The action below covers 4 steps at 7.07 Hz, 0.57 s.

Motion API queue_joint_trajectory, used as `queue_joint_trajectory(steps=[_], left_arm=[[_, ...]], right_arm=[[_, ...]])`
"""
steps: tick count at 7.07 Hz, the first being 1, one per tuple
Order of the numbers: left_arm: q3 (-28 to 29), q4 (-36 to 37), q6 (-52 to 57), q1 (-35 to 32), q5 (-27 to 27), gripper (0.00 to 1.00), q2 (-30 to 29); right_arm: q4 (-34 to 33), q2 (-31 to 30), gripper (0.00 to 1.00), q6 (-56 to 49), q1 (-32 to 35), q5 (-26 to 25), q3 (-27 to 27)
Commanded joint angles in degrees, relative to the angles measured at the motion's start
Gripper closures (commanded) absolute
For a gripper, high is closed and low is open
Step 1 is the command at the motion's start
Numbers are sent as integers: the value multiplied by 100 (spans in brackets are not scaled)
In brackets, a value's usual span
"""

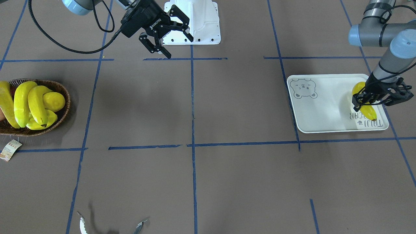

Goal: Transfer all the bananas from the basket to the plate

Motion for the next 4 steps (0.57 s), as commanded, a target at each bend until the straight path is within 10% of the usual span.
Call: queue_joint_trajectory(steps=[1, 4], left_arm=[[3, -7, 21, -11, -18, 0, 10], [-32, 62, 535, -394, 0, 0, -51]], right_arm=[[22, 8, 1, 7, 15, 0, 27], [-22, 8, 1, -2, 93, 44, 27]])
